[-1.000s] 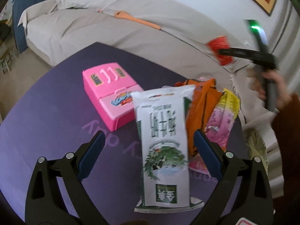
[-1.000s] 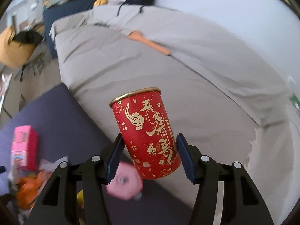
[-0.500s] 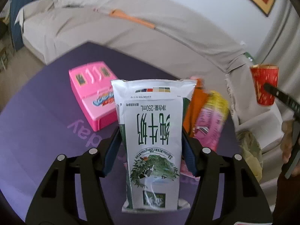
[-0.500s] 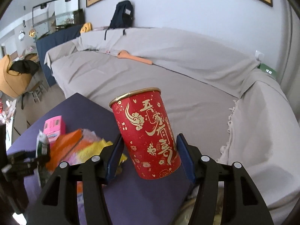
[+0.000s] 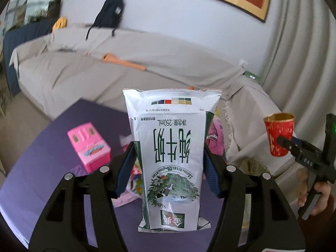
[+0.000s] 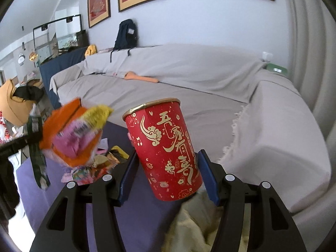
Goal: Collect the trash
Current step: 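Carry the red cup toward the bin with the right gripper while the left grasps the white-green milk pouch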
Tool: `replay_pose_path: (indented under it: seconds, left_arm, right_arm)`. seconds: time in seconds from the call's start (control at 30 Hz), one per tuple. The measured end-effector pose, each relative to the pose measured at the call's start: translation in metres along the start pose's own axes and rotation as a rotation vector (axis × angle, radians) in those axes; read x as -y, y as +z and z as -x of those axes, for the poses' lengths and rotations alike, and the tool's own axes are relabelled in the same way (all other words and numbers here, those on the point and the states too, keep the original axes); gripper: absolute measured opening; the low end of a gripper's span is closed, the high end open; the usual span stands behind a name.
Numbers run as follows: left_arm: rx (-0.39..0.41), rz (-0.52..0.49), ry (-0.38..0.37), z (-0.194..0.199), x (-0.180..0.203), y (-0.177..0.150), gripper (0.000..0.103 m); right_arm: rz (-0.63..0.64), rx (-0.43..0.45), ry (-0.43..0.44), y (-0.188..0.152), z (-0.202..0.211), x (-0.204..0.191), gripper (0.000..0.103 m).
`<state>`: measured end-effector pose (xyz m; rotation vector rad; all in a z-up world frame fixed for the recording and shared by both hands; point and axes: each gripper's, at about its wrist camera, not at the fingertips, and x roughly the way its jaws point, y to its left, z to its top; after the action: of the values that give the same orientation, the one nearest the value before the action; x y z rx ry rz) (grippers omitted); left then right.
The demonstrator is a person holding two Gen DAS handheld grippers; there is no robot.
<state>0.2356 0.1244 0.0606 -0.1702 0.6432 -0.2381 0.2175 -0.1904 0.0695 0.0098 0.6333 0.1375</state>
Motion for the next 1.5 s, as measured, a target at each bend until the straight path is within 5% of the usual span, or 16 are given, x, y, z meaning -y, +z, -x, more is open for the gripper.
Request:
replay_pose_path:
  seconds: [0.17,0.57,0.77,1.1,1.17,1.23,1.27,1.4,1.5]
  left_arm:
    - [-0.002,-0.046,0.052,0.006,0.011,0.003,0.057]
    - [-0.142,0.049,0.144,-0.051,-0.049,-0.041,0.056]
    - [-0.111,0.059,0.148,-0.040,-0.056,-0.034,0.032]
    - [-0.061,0.003,0.121,-0.023,-0.035,-0.015,0.018]
    - [-0.068,0.029,0.126,-0.028,-0.043,-0.017,0.025]
    - [-0.080,0.092,0.118,-0.034,-0.055,-0.019,0.048]
    - [-0.092,0.138,0.103,-0.041,-0.064,-0.019,0.052]
    - [-0.153,0.199,0.097,-0.076,-0.074,-0.013,0.059]
    - [-0.167,0.164,0.165,-0.111,-0.068,-0.006,0.061]
  right_arm:
    - [-0.039,0.015,0.007,-0.020,0.022,0.027,0.055]
    - [-0.050,-0.037,0.008,-0.040,-0.002,0.032,0.055]
    - [-0.061,-0.054,-0.003,-0.046,-0.007,0.042,0.055]
    - [-0.124,-0.078,-0.029,-0.067,-0.011,0.068,0.055]
    - [-0.131,-0.082,-0.022,-0.070,-0.012,0.071,0.055]
    - [-0.133,-0.086,-0.022,-0.071,-0.014,0.072,0.055]
    - [-0.134,-0.087,-0.022,-0.072,-0.015,0.073,0.055]
    - [-0.136,-0.086,-0.029,-0.070,-0.024,0.071,0.055]
    - [-0.134,-0.058,-0.061,-0.068,-0.031,0.064,0.055]
